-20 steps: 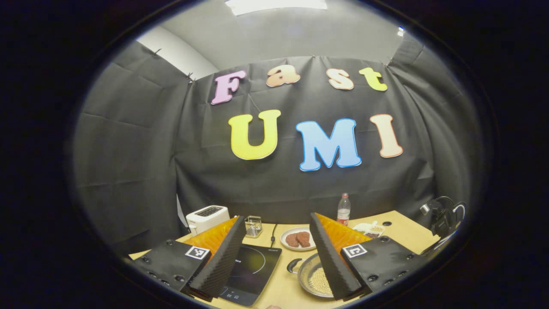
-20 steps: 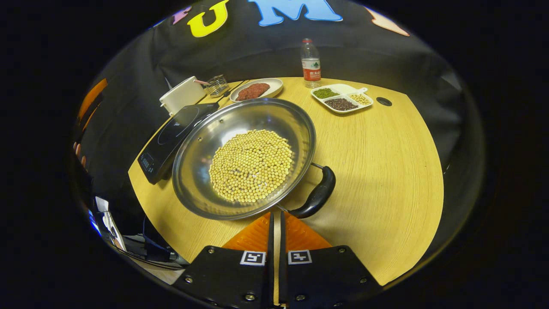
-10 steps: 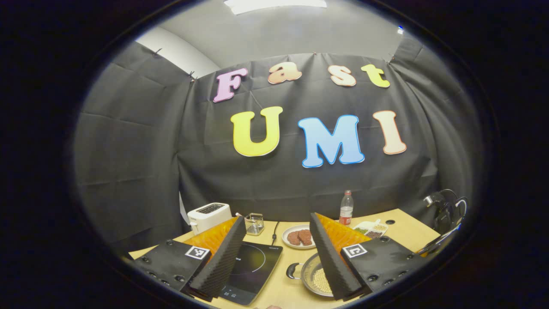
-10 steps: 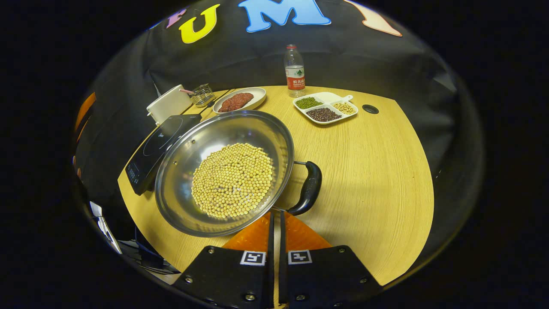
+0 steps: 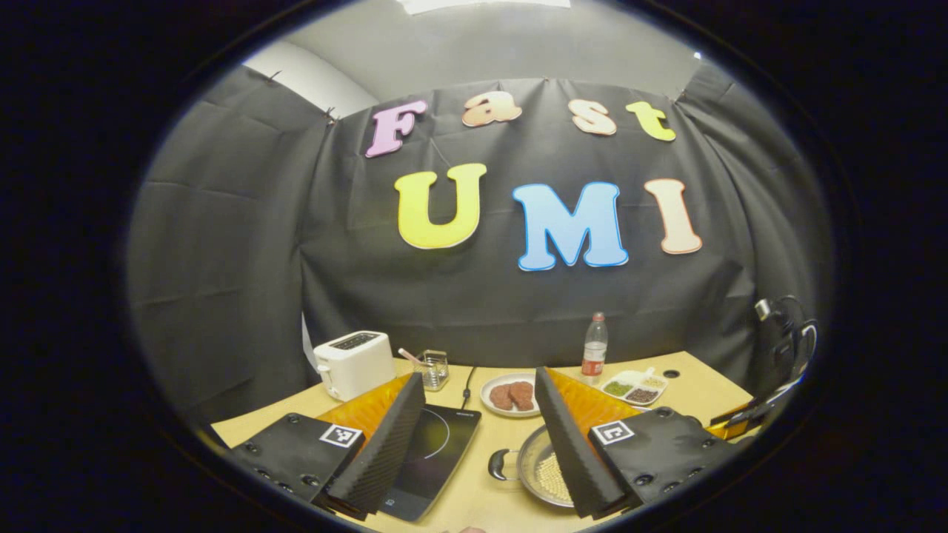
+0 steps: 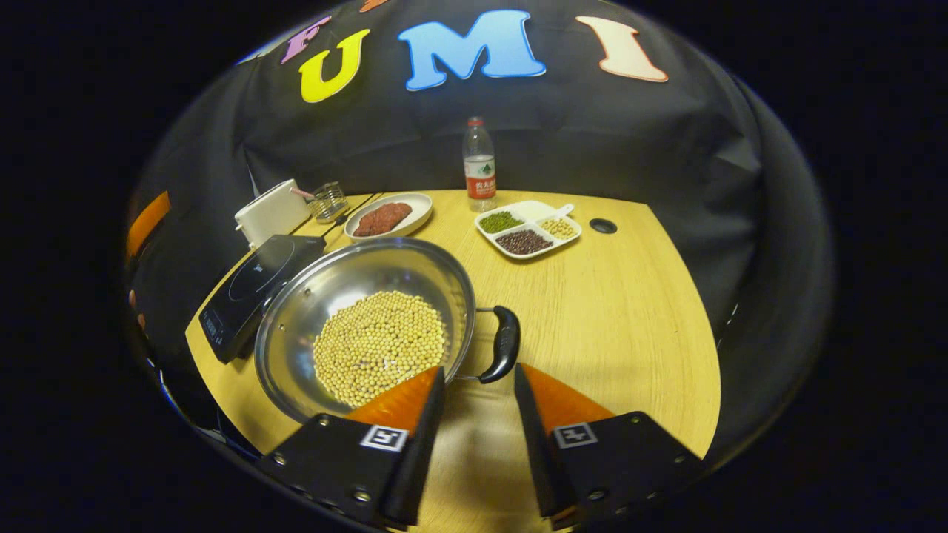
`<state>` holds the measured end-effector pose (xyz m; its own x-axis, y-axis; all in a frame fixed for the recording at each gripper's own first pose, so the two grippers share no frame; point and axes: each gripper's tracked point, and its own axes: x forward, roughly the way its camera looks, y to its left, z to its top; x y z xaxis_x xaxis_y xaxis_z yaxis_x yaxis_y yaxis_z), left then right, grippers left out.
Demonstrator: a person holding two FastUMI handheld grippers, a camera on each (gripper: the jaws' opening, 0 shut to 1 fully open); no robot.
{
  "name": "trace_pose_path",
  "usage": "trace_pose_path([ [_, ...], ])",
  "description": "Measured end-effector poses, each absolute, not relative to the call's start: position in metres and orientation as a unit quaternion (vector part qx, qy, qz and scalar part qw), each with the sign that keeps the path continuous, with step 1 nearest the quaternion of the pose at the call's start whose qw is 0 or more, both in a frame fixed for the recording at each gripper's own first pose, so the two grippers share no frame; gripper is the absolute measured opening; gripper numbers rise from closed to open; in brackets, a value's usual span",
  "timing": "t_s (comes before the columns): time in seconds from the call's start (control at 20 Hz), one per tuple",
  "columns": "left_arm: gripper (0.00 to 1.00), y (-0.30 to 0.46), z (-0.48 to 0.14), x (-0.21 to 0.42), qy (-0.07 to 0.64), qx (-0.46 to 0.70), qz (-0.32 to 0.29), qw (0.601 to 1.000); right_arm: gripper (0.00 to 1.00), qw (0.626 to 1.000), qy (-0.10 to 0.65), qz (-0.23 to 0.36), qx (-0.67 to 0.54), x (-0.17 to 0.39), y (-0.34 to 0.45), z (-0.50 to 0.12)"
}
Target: First push the handle of the pot to place it horizontally, then grasp the pot with both hands and set it on the induction cooktop.
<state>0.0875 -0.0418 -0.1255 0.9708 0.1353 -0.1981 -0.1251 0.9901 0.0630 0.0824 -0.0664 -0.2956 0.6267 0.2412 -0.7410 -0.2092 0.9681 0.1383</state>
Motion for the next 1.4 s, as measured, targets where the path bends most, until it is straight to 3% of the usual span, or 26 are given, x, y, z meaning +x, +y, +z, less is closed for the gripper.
trace_pose_path([
  [0.05,0.94,-0.043,-0.132,0.089,0.107,0.023,0.062,0.992,0.66,0.91,0.398,0.113,0.019,0.087,-0.071,-0.289],
  [0.1,0.94,-0.044,-0.138,0.091,0.112,0.022,0.058,0.992,0.99,0.917,0.385,0.105,0.019,0.091,-0.072,-0.286],
  [0.25,0.94,-0.048,-0.164,0.102,0.136,0.022,0.043,0.99,1.0,0.927,0.366,0.078,0.027,0.099,-0.076,-0.277],
  [0.3,0.99,-0.049,-0.173,0.106,0.146,0.021,0.039,0.988,1.0,0.928,0.365,0.071,0.031,0.1,-0.077,-0.278],
  [0.5,0.94,-0.052,-0.213,0.121,0.183,0.004,0.024,0.983,1.0,0.93,0.362,0.052,0.041,0.108,-0.078,-0.281],
  [1.0,0.98,-0.056,-0.335,0.129,0.323,-0.011,-0.003,0.946,1.0,0.917,0.395,0.046,0.038,0.115,-0.07,-0.318],
  [1.4,0.98,-0.054,-0.38,0.13,0.387,-0.009,-0.007,0.922,1.0,0.899,0.433,0.047,0.045,0.118,-0.061,-0.345],
])
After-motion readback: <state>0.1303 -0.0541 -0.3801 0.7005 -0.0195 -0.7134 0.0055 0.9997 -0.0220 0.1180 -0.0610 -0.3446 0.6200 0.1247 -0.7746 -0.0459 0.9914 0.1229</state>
